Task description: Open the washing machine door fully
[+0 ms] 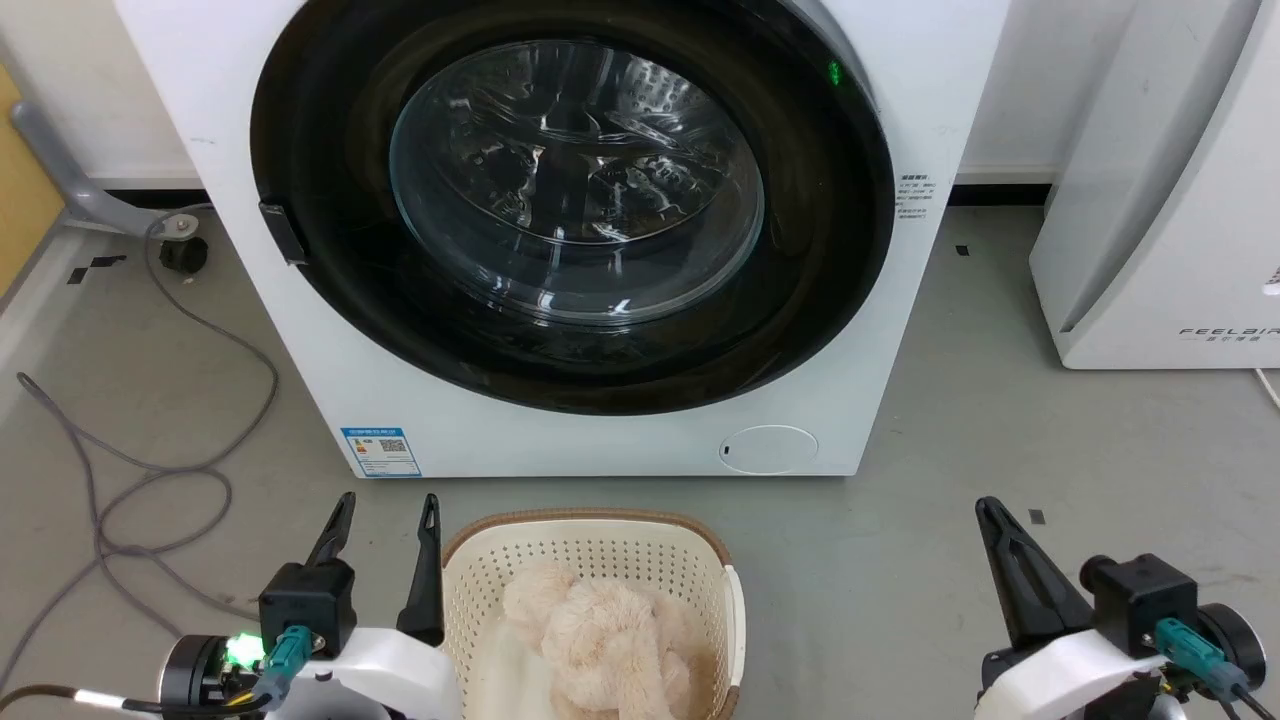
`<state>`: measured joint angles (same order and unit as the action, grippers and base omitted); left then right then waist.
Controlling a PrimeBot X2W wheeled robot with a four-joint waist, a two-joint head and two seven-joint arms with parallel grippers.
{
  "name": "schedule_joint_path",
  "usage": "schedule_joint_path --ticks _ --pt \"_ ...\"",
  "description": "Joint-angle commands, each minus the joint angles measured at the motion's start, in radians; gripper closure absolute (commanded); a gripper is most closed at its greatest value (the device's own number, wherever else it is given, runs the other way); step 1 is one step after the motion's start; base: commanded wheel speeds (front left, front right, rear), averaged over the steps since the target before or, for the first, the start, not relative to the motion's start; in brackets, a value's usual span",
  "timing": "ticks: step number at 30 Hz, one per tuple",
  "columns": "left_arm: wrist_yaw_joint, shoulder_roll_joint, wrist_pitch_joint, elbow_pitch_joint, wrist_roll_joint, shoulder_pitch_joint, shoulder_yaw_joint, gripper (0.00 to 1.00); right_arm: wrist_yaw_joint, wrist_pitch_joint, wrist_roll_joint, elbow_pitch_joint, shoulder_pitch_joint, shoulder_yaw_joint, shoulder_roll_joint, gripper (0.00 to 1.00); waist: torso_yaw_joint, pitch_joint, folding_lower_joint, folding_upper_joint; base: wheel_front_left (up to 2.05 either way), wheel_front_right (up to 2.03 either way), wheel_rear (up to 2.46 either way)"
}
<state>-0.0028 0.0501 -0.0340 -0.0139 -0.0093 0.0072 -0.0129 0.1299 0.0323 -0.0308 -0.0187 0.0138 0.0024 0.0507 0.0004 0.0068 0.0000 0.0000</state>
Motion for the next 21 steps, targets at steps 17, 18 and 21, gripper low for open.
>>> schedule_joint_path --ticks 17,18,21 --pt "-0.007 0.0 -0.043 0.0 -0.009 -0.024 -0.003 0.0 0.0 0.045 -0.478 -0.019 -0.026 0.003 0.0 1.0 0.002 0.002 0.0 0.0 0.0 0.0 0.0" --pt "-0.008 0.0 -0.045 0.001 -0.009 -0.025 -0.003 0.0 0.0 0.047 -0.511 -0.02 -0.031 0.002 0.0 1.0 0.002 0.002 0.0 0.0 0.0 0.0 0.0" --pt "-0.008 0.0 -0.051 0.002 -0.012 -0.028 -0.004 0.0 0.0 0.053 -0.595 -0.023 -0.048 -0.004 0.0 1.0 0.001 0.004 0.0 0.0 0.0 0.0 0.0"
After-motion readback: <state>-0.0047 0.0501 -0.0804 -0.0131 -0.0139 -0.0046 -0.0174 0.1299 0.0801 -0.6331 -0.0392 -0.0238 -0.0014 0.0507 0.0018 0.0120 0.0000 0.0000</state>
